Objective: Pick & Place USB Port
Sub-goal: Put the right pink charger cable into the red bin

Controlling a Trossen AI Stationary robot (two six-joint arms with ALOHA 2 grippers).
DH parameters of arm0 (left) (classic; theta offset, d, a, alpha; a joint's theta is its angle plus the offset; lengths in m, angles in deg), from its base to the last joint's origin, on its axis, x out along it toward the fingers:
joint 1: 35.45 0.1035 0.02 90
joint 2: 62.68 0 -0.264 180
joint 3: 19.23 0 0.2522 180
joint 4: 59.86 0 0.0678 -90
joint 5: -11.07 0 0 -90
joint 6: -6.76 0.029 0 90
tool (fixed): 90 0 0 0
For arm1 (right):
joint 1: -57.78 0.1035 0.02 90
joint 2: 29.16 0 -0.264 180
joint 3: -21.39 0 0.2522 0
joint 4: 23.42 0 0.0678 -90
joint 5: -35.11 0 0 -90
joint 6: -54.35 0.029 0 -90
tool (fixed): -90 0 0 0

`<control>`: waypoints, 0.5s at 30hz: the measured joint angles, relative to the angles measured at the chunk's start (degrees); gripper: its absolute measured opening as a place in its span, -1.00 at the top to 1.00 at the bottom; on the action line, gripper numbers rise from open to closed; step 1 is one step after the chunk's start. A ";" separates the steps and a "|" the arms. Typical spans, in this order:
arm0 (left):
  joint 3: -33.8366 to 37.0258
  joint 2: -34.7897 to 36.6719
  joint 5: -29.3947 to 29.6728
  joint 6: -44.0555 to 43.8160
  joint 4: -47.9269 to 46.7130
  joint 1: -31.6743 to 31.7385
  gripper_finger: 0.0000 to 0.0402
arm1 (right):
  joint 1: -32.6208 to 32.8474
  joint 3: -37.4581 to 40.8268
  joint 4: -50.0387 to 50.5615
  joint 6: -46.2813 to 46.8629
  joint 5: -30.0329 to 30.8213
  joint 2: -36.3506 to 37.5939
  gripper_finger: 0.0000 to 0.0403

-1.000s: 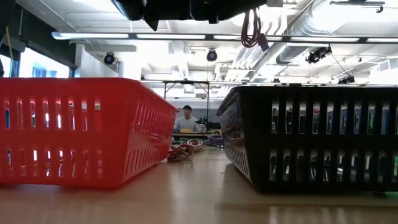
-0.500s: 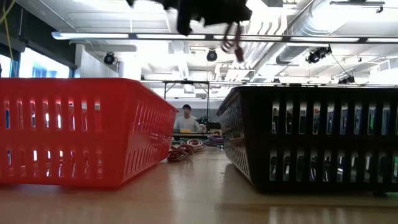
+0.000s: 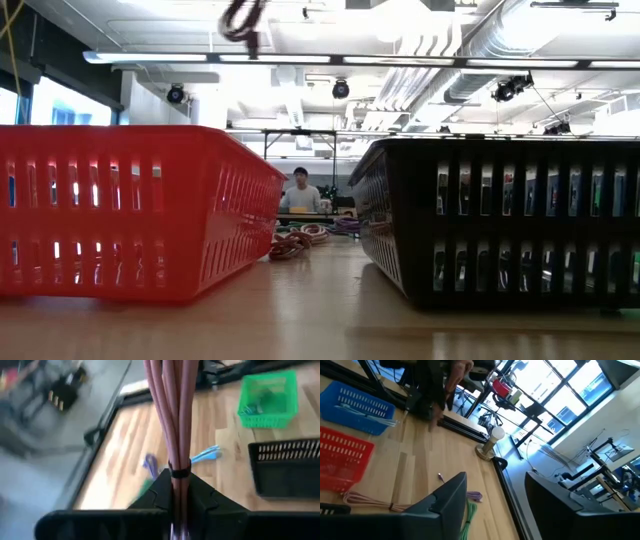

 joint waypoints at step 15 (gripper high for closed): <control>1.27 -10.15 5.16 -48.69 -7.26 -11.49 0.92 | -0.56 0.07 -1.47 -3.93 -0.96 0.00 0.12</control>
